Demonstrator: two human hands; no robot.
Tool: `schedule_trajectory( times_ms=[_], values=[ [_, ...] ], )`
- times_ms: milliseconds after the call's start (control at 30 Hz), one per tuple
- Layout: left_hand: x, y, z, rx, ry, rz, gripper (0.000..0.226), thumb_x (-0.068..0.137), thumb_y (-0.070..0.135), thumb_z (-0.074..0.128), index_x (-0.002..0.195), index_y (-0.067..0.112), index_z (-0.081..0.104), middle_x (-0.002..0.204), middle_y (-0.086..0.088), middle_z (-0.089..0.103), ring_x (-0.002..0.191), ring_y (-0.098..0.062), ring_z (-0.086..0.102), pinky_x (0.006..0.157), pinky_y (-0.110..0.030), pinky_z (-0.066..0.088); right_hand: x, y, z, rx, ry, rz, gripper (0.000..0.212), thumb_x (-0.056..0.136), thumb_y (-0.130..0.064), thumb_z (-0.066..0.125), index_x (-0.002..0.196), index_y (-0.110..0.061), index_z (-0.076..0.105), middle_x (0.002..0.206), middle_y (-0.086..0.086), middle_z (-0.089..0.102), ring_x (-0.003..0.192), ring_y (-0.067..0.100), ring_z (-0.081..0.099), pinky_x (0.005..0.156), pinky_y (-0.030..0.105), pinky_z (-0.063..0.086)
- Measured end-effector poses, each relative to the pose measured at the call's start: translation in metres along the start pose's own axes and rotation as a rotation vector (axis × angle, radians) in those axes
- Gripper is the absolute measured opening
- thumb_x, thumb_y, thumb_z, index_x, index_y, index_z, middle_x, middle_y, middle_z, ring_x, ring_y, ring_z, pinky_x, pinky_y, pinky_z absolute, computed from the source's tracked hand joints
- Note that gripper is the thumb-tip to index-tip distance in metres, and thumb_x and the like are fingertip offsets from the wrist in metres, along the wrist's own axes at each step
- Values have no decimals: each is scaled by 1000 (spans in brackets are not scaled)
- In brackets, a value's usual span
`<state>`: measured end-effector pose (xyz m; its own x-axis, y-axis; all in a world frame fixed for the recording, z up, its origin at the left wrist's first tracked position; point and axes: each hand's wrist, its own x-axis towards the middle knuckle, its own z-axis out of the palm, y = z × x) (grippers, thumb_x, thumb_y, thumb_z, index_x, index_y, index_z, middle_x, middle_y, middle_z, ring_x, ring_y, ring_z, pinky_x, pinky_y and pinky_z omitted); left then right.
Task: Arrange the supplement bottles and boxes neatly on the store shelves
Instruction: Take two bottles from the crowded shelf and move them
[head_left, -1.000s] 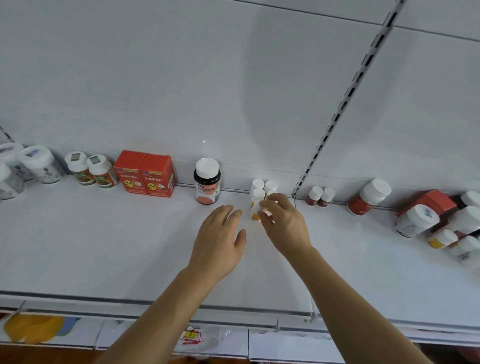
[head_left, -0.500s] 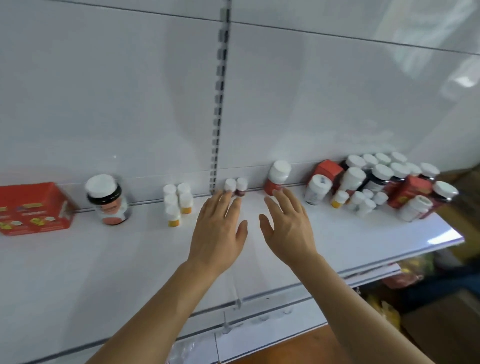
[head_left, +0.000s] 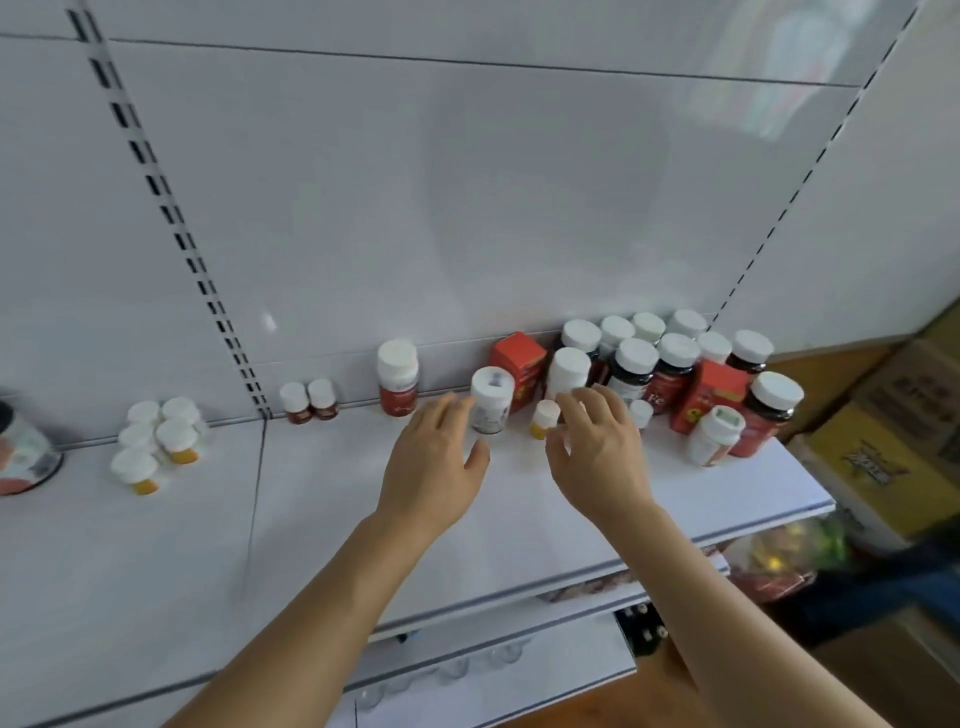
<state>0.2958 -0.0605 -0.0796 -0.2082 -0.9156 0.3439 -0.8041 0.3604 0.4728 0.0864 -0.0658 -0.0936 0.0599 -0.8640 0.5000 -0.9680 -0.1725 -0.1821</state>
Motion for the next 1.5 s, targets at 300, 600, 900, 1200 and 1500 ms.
schedule_trajectory(
  times_ms=[300,600,900,1200,1500],
  values=[
    [37,19,31,-47,-28,-209,60,90,31,67,143,15,43,137,-4,52,124,-26,49,88,-39,48,47,52,4,59,38,33,48,82,-10,70,128,-3,61,116,15,64,105,44,55,83,52,52],
    [60,15,57,-67,-53,-251,58,91,26,66,142,16,41,134,-7,52,117,-30,53,83,-42,50,58,48,17,102,56,-4,44,74,-12,79,116,-8,68,98,12,68,86,39,58,69,44,53],
    [58,14,53,-152,-21,-284,52,95,24,60,144,21,40,136,-7,50,111,-31,56,82,-38,48,63,50,14,171,54,9,36,76,-17,80,109,-9,67,95,9,69,81,34,61,64,32,43],
    [57,17,11,-583,110,-299,39,90,41,64,126,39,51,115,12,61,100,-2,59,83,-21,50,80,17,-56,621,109,242,34,85,-25,73,118,-26,65,110,-6,63,80,4,61,73,24,52],
    [36,41,-34,-1168,-61,-360,27,101,33,51,124,25,63,108,4,71,101,-9,68,79,-29,54,69,-1,-76,1217,-296,434,31,86,-40,69,115,-32,72,107,12,73,103,27,71,94,56,56]
  ],
)
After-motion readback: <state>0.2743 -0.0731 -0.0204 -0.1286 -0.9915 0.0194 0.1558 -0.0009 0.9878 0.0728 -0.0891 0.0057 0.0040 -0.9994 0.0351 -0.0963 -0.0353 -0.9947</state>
